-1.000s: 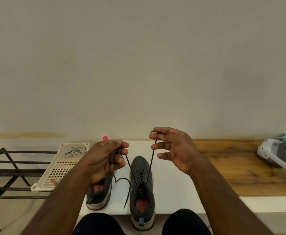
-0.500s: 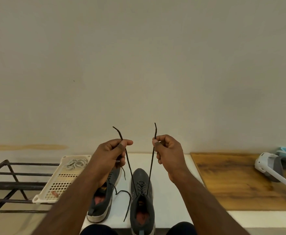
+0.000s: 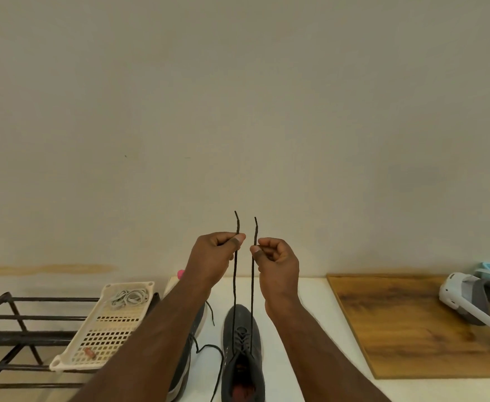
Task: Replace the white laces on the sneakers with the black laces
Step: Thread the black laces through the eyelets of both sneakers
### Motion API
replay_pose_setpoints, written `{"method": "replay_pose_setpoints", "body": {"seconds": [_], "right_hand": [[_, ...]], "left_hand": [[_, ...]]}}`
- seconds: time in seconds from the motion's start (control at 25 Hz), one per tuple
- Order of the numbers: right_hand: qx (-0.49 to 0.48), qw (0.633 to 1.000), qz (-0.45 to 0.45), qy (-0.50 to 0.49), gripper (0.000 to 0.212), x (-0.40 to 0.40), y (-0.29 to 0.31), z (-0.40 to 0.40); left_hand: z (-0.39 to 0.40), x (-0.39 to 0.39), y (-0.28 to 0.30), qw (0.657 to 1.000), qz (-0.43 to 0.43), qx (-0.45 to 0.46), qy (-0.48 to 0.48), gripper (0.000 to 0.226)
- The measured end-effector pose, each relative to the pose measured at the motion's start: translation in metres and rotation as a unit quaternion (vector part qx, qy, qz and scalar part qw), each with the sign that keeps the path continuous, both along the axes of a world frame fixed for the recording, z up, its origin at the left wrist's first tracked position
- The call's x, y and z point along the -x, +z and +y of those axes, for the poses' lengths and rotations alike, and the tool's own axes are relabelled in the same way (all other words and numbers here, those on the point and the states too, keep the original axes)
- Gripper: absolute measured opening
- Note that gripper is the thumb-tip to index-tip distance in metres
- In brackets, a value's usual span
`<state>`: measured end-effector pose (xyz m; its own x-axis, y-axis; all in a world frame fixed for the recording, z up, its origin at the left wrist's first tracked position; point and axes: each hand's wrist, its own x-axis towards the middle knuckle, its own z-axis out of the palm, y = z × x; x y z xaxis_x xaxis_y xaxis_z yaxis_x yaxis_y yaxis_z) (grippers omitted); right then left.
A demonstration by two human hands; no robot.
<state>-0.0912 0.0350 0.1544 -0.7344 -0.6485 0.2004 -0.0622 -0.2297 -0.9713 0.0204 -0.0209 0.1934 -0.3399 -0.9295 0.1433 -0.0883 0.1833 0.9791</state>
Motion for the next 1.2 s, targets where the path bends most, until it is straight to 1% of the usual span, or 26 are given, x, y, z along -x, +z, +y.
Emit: {"method": "replay_pose_setpoints", "body": {"seconds": [0.12,0.28,0.48,0.6,0.72,0.8,0.88,0.92,0.96,1.04,1.12,1.16,1.2], "right_hand": [[0.001,1.000,0.008,0.003,0.014,-0.001,-0.001,-0.004],[0.006,1.000,0.022,0.013,0.013,-0.002,-0.001,-0.005],[0.005,0.999,0.043,0.017,0.017,-0.001,0.000,-0.002],[0.012,0.999,0.037,0.022,0.019,-0.002,0.001,-0.002],[0.013,0.999,0.031,0.027,0.017,-0.001,0.000,-0.001],[0.008,0.999,0.021,0.026,0.017,0.000,0.002,0.000],[0.000,0.999,-0.001,0.038,0.023,0.006,0.002,0.005],[-0.013,0.999,-0.001,0.045,0.026,0.012,-0.001,0.010],[-0.040,0.998,0.017,0.045,0.027,0.019,-0.009,0.015],[-0.133,0.987,0.088,0.034,0.023,0.036,-0.036,0.025],[-0.256,0.955,0.150,0.030,0.020,0.048,-0.073,0.037],[-0.312,0.934,0.170,0.039,0.019,0.051,-0.092,0.042],[-0.349,0.920,0.172,0.051,0.018,0.053,-0.109,0.047]], "left_hand": [[0.001,0.010,0.005,1.000,0.014,-0.017,-0.015,0.008],[0.001,0.020,0.008,0.999,0.009,-0.030,-0.028,0.012],[0.000,0.022,0.006,0.998,0.015,-0.050,-0.028,0.015],[-0.001,0.024,0.005,0.998,0.016,-0.059,-0.031,0.017],[0.000,0.024,0.005,0.998,0.022,-0.054,-0.027,0.015],[0.001,0.020,0.006,0.997,0.039,-0.059,-0.019,0.013],[0.000,0.013,0.003,0.995,0.065,-0.079,-0.008,0.015],[-0.001,0.008,0.001,0.993,0.074,-0.092,0.003,0.018],[-0.003,0.002,-0.004,0.991,0.077,-0.105,0.018,0.021],[-0.008,-0.014,-0.021,0.990,0.058,-0.119,0.048,0.027],[-0.008,-0.028,-0.047,0.990,0.016,-0.126,0.067,0.021],[-0.006,-0.035,-0.061,0.988,-0.003,-0.135,0.073,0.016],[-0.004,-0.039,-0.074,0.986,-0.022,-0.145,0.077,0.015]]}}
